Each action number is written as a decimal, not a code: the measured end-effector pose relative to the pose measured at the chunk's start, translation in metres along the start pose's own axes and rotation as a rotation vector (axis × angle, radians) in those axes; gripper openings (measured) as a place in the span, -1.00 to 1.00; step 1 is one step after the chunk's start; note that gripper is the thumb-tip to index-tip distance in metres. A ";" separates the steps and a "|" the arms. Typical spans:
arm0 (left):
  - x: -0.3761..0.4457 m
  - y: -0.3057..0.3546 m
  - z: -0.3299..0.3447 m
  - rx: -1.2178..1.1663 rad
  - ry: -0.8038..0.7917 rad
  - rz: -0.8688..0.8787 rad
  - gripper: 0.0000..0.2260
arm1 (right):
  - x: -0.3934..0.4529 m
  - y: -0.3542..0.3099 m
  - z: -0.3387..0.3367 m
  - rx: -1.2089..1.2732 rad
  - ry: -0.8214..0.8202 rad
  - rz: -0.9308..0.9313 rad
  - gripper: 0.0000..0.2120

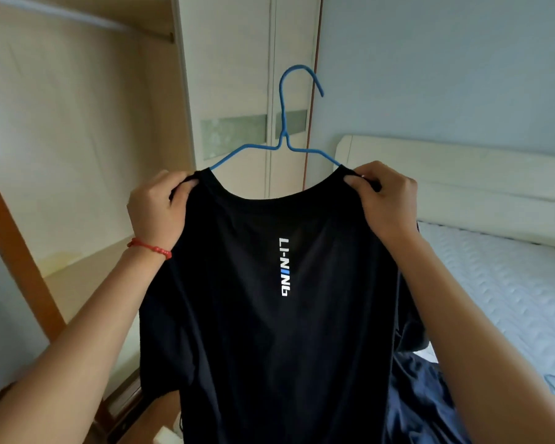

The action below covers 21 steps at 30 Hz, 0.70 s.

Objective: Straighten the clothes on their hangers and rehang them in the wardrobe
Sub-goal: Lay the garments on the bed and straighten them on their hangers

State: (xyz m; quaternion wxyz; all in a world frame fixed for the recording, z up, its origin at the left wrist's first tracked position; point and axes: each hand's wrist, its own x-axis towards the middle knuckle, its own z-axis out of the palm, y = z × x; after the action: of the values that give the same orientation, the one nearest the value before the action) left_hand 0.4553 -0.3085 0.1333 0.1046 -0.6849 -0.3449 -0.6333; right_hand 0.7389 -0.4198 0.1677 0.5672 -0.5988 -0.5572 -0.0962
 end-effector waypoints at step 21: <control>0.027 -0.088 -0.043 -0.218 -0.132 -0.039 -0.85 | -0.052 -0.052 0.036 -0.272 0.062 0.038 -0.91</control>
State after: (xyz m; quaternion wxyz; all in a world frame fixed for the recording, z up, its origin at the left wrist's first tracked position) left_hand 0.3668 -0.2597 0.1403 -0.0057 -0.7256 -0.2934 -0.6224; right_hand 0.6611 -0.4339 0.1457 0.4995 -0.6772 -0.5098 -0.1788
